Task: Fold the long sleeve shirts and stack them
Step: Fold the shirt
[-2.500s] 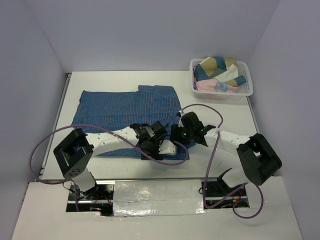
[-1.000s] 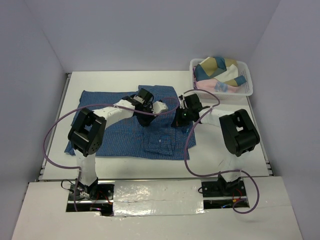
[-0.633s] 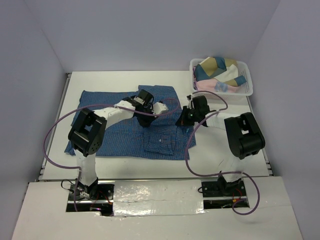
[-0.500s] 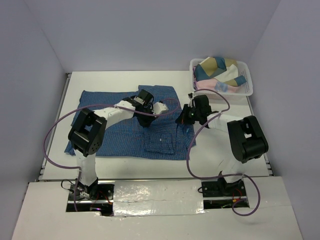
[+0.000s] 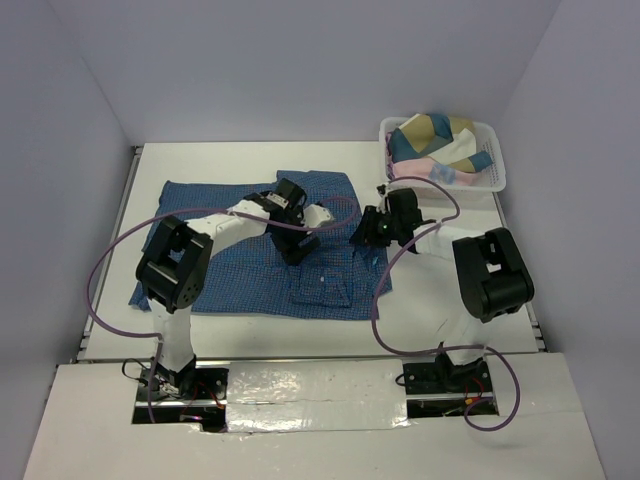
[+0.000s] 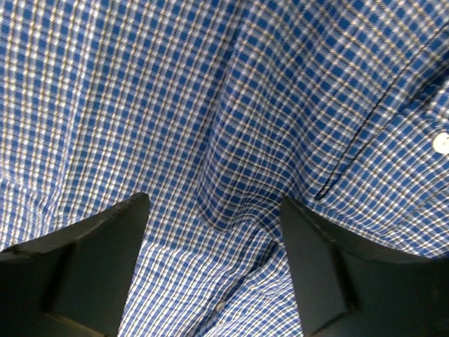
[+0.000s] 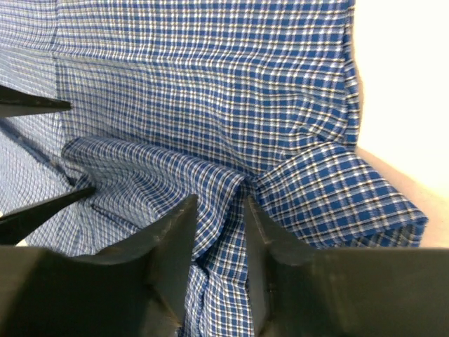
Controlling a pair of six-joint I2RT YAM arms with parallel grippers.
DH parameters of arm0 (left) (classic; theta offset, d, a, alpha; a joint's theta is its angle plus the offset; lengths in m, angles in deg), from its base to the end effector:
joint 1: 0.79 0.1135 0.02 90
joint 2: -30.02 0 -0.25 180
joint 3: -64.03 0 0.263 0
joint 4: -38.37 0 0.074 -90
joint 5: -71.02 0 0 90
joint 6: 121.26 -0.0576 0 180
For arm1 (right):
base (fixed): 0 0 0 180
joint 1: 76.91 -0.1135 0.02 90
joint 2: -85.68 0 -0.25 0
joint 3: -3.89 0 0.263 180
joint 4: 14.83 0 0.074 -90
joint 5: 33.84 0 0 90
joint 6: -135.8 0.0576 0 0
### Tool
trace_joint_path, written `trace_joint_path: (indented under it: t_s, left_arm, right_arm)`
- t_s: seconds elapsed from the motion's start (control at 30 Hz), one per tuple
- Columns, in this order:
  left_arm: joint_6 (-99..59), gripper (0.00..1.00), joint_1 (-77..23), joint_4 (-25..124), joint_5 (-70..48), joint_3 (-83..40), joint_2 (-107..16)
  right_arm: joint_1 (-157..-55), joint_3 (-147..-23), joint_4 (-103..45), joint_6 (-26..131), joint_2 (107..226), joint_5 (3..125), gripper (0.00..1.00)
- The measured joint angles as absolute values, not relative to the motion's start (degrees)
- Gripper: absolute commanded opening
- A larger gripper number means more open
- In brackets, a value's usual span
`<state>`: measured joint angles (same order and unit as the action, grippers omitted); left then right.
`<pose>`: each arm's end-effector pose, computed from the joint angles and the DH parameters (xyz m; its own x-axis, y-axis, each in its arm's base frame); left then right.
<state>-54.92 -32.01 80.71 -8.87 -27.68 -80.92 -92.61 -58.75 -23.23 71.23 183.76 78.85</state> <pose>0.3539 -0.2263 0.1454 -0.4554 0.7380 -0.4980 0.8346 0.5485 0.0497 0.3416 0.1191 0.1205 -0.8244 0.1798 -0.5367 -0.1810 0.8146 0.5510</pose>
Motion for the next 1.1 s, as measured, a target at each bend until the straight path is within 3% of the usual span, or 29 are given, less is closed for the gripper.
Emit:
trace_joint_path:
  t_s: [0.07,0.23,0.27,0.4,0.43,0.53,0.63,0.67,0.77,0.87,0.97,1.1]
  left_arm:
    - [-54.8,0.99,-31.9,81.5,-9.8,-28.1,-80.9]
    - [-54.7,0.99,-31.5,83.6,-12.0,-29.2,-78.1]
    - [-54.7,0.99,-31.4,84.0,-12.4,-29.3,-76.6]
    - [-54.4,0.99,-29.2,86.1,-13.8,-29.6,-68.4]
    - [-54.2,0.99,-27.9,86.7,-13.8,-29.6,-66.0]
    - [-53.6,0.99,-20.2,87.9,-13.7,-28.4,-58.0]
    - [-54.1,0.99,-4.3,89.4,-11.0,-23.0,-50.3]
    - [-54.9,0.99,1.6,90.1,-10.6,-21.1,-48.8]
    - [-58.2,0.99,18.7,91.5,-8.7,-13.1,-45.9]
    - [-63.1,0.99,28.2,96.3,-6.7,-3.9,-46.2]
    - [-66.2,0.99,32.0,98.8,-5.2,-0.8,-48.4]
    - [-69.9,0.99,37.1,98.3,-2.5,-0.1,-54.8]
  right_arm:
    - [-92.6,-58.8,-23.7,70.6,183.4,78.0,0.49]
    - [-92.8,-58.1,-27.5,69.4,176.4,73.3,0.58]
    - [-92.9,-57.7,-28.3,69.2,173.9,72.1,0.64]
    - [-93.6,-54.2,-30.6,69.1,163.9,68.2,0.65]
    - [-93.8,-52.5,-31.1,69.3,161.5,67.5,0.70]
    - [-94.0,-47.2,-33.8,70.2,156.3,66.8,0.71]
    - [-94.1,-41.6,-38.1,71.7,151.3,66.4,0.71]
    - [-94.1,-40.2,-39.4,72.2,149.8,66.5,0.99]
    - [-94.7,-36.4,-41.6,74.4,145.2,67.7,1.00]
    - [-96.5,-33.7,-42.4,76.6,142.8,68.1,0.99]
    - [-99.0,-31.2,-42.5,78.7,142.3,67.9,0.95]
    - [-104.2,-29.3,-40.3,82.1,142.7,67.4,0.81]
